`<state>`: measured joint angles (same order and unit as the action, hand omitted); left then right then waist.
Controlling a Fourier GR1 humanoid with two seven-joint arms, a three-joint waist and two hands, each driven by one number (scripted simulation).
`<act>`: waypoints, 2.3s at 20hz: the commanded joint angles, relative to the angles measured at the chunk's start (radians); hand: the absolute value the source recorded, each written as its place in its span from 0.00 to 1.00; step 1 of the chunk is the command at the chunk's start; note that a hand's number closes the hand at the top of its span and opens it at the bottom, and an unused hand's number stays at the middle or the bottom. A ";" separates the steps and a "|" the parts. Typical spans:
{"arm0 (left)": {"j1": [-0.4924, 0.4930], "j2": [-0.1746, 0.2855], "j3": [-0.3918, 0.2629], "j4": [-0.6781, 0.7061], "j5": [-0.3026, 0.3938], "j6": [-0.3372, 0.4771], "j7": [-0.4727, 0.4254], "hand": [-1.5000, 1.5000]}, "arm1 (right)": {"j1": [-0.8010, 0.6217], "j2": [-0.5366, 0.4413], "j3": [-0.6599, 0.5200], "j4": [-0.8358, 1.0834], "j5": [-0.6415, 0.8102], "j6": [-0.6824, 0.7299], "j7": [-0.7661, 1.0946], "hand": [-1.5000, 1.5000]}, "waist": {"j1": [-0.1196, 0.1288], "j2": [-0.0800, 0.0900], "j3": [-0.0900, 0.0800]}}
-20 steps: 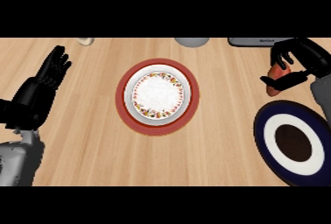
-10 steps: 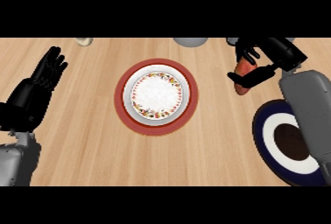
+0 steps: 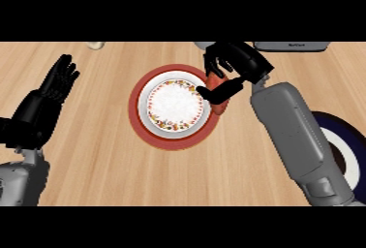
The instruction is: Pick the sweet potato from the plate and place it in the plate
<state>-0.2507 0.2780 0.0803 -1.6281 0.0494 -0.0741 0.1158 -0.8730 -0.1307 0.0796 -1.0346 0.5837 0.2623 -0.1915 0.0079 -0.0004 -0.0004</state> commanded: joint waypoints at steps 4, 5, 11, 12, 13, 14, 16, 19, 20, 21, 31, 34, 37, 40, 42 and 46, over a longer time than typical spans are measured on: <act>-0.019 -0.007 0.009 0.016 0.006 -0.014 -0.005 0.50 | -0.136 0.127 0.088 0.241 0.058 -0.182 0.079 1.00 | 0.022 0.008 0.000; -0.054 -0.027 -0.017 0.051 -0.030 0.009 -0.007 0.50 | -0.089 0.128 0.158 0.222 0.027 -0.231 0.083 1.00 | 0.015 0.007 0.000; -0.029 -0.019 -0.006 0.063 -0.004 -0.042 -0.068 0.50 | -0.206 0.130 0.282 0.463 -0.041 -0.382 0.065 1.00 | 0.056 0.015 0.000; -0.083 -0.029 -0.019 0.006 -0.012 -0.004 0.036 0.50 | -0.201 0.130 0.295 0.499 -0.008 -0.376 0.025 1.00 | 0.053 0.014 0.001; -0.105 -0.032 -0.018 0.075 -0.038 0.002 -0.015 0.50 | -0.210 0.130 0.329 0.500 -0.078 -0.351 0.048 1.00 | 0.048 0.015 0.000; -0.044 -0.019 -0.016 -0.002 -0.003 -0.031 0.014 0.50 | -0.161 0.130 0.321 0.492 -0.137 -0.407 0.088 1.00 | 0.065 0.013 0.000; -0.130 -0.012 -0.009 0.046 0.009 -0.037 0.052 0.50 | -0.213 0.130 0.323 0.533 -0.206 -0.399 0.121 0.00 | 0.082 0.021 0.001; -0.149 -0.042 -0.025 0.075 -0.019 -0.010 0.023 0.50 | -0.190 0.131 0.396 0.532 -0.297 -0.401 0.115 0.00 | 0.083 0.022 0.000; -0.169 -0.057 -0.048 0.073 -0.046 0.013 0.045 0.50 | -0.210 0.131 0.399 0.529 -0.331 -0.378 0.110 0.00 | 0.090 0.024 0.001; -0.100 -0.042 -0.034 0.069 -0.041 -0.010 -0.016 0.50 | -0.222 0.131 0.359 0.588 -0.325 -0.351 0.031 0.00 | 0.076 0.023 0.000; -0.084 -0.054 -0.040 0.055 -0.050 -0.002 -0.014 0.50 | -0.232 0.131 0.248 0.545 -0.633 -0.411 -0.080 0.00 | 0.068 0.018 0.001; -0.108 -0.020 0.007 0.092 -0.005 -0.042 -0.011 0.50 | -0.245 0.131 0.240 0.556 -0.728 -0.411 -0.087 0.00 | 0.072 0.020 0.001; -0.070 -0.018 0.004 0.025 -0.009 -0.035 0.011 0.50 | -0.248 0.131 0.156 0.644 -0.721 -0.392 -0.160 0.00 | 0.042 0.013 0.001; -0.073 0.004 0.025 0.019 -0.006 -0.039 0.027 0.50 | -0.317 0.093 0.089 0.706 -0.752 -0.340 -0.148 0.00 | 0.040 0.014 0.001; -0.052 -0.035 0.014 0.080 -0.024 -0.022 -0.039 0.50 | -0.287 0.015 0.070 0.711 -0.761 -0.261 -0.193 0.00 | 0.025 0.015 0.001; -0.089 -0.034 -0.003 0.029 -0.041 -0.003 0.040 0.50 | -0.272 -0.070 0.025 0.760 -0.780 -0.155 -0.261 0.00 | 0.026 0.014 0.001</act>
<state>-0.3291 0.2501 0.0864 -1.5887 0.0235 -0.0897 0.1329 -1.1422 -0.1400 0.1490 -0.3199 -0.1776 0.0299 -0.4044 0.0391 0.0145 0.0006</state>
